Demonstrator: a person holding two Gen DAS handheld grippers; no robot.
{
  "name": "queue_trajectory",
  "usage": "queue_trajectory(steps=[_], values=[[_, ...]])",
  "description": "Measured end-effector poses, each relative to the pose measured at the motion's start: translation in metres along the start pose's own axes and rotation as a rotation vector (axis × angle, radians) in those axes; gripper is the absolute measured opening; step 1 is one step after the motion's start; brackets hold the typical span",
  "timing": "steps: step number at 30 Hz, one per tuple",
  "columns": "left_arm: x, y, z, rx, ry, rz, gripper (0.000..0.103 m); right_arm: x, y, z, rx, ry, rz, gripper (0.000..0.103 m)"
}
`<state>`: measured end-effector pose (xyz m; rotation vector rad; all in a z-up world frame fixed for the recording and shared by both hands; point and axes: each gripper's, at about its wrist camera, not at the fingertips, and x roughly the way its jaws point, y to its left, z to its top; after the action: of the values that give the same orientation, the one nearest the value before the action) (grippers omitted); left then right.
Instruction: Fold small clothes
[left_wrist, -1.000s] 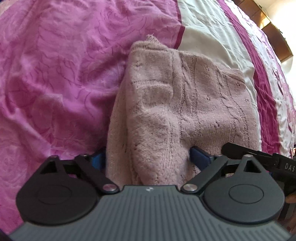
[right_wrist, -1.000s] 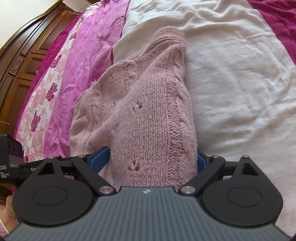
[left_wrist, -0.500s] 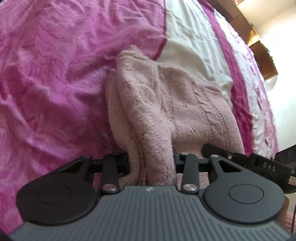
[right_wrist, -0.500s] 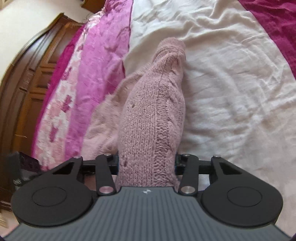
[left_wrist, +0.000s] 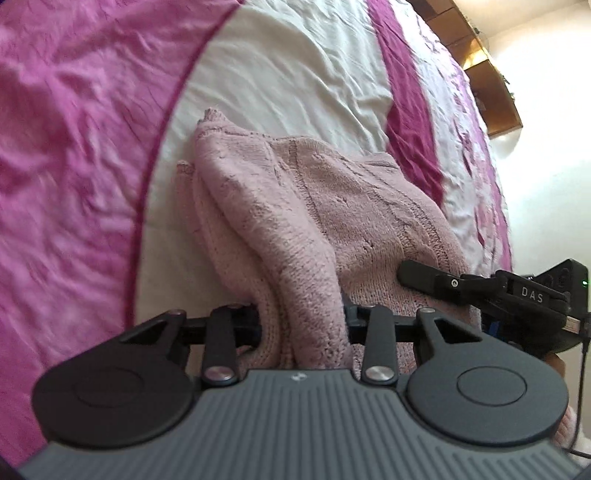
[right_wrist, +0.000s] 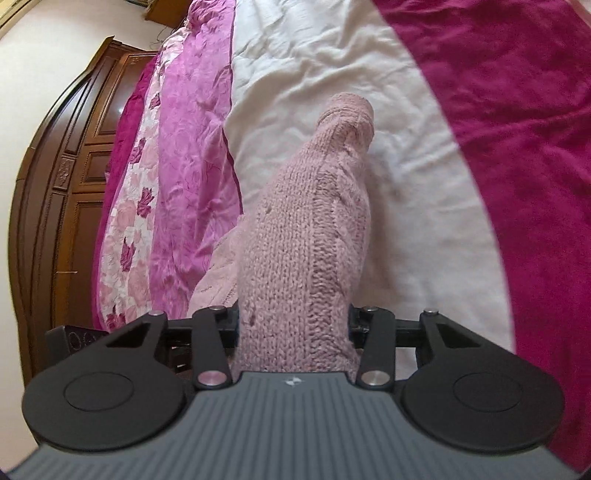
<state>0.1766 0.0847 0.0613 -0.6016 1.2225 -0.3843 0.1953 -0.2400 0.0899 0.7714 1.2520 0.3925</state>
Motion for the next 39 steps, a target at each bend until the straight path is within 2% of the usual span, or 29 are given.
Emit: queue_trajectory(steps=[4,10,17,20,23,24,26,30,34,39], values=[[0.004,-0.009,-0.015,0.043,-0.008,-0.027,0.037,-0.017,-0.020,-0.009,-0.052,-0.006,0.040,0.048],[0.009,-0.021,-0.029,0.127,-0.048,-0.024,0.037,-0.024,-0.043,-0.023,-0.096,-0.034,0.094,0.048],[0.006,-0.031,-0.058,0.181,-0.104,-0.040,0.038,-0.046,-0.045,-0.047,-0.160,-0.080,0.081,0.049],[0.011,-0.027,-0.072,0.179,-0.114,-0.010,0.040,-0.041,-0.058,-0.060,-0.157,-0.106,0.040,0.050],[0.018,-0.022,-0.080,0.198,-0.122,0.055,0.046,-0.028,-0.077,-0.069,-0.129,-0.134,-0.032,0.055],[0.020,-0.021,-0.081,0.217,-0.132,0.067,0.047,-0.026,-0.082,-0.071,-0.125,-0.145,-0.023,0.059],[0.022,-0.018,-0.083,0.217,-0.146,0.080,0.051,-0.026,-0.088,-0.078,-0.123,-0.173,-0.008,0.061],[0.014,-0.021,-0.092,0.234,-0.172,0.113,0.050,-0.041,-0.081,-0.093,-0.146,-0.237,-0.046,0.070],[-0.005,-0.033,-0.109,0.309,-0.206,0.182,0.050,-0.064,-0.071,-0.112,-0.205,-0.298,-0.088,0.073],[-0.020,-0.038,-0.128,0.317,-0.237,0.218,0.049,-0.090,-0.063,-0.137,-0.257,-0.360,-0.090,0.077]])
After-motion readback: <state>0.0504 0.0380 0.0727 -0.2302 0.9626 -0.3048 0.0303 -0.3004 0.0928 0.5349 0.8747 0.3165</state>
